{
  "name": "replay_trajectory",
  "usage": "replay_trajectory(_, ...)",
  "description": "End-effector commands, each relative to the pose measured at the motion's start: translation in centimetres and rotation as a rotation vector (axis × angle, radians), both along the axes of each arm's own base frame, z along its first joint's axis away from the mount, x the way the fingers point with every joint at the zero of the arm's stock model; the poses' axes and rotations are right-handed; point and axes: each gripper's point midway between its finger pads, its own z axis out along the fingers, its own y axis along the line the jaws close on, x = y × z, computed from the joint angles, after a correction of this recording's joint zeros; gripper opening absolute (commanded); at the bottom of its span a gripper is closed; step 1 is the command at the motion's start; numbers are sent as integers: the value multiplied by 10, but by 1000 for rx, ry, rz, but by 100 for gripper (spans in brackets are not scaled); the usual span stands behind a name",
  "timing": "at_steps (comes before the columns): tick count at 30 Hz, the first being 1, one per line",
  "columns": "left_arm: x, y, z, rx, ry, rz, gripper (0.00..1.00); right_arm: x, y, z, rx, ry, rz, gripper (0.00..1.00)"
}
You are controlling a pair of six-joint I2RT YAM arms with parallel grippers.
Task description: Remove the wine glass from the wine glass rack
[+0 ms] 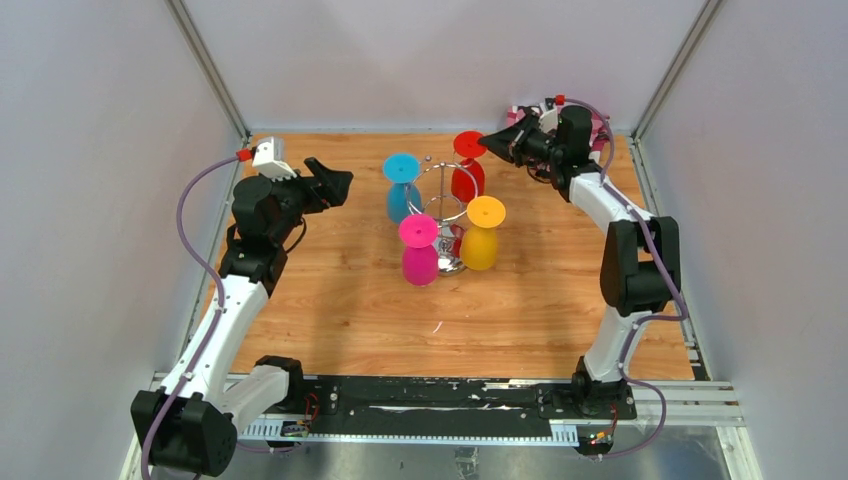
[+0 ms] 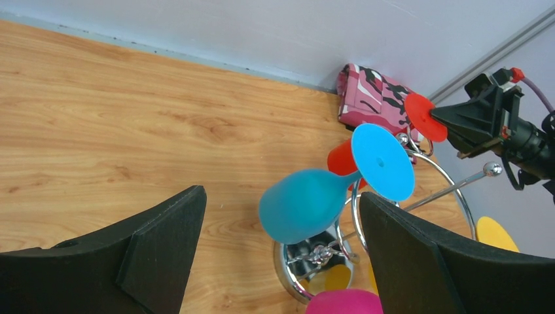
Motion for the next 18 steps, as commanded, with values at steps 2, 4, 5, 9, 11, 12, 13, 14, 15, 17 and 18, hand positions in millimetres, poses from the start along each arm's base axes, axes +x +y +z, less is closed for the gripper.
replay_trajectory(2,-3,2,-2,12,-4,1,93,28,-13,25,35,-66,-32,0)
replay_trajectory(4,-3,3,-3,14,-3,4,93,35,-18,31,36,-85,-44,0)
replay_trajectory(5,-2,3,-3,13,-2,6,93,38,-21,34,36,-93,-52,0)
replay_trajectory(9,-1,3,1,12,-7,8,93,45,-41,56,34,-146,-93,0)
replay_trajectory(11,1,4,5,13,-15,17,93,44,-53,73,35,-187,-113,0)
replay_trajectory(12,2,5,8,13,-19,21,93,41,-58,84,37,-212,-118,0)
replay_trajectory(13,3,5,12,12,-26,24,93,36,-58,95,40,-243,-116,0)
replay_trajectory(14,4,6,17,9,-34,27,93,29,-58,108,44,-277,-112,0)
replay_trajectory(15,6,5,23,9,-45,27,93,25,-72,121,46,-314,-133,0)
replay_trajectory(17,8,5,37,6,-65,26,94,5,-74,150,54,-395,-127,0)
replay_trajectory(18,9,4,45,6,-80,23,94,-6,-73,162,54,-429,-120,0)
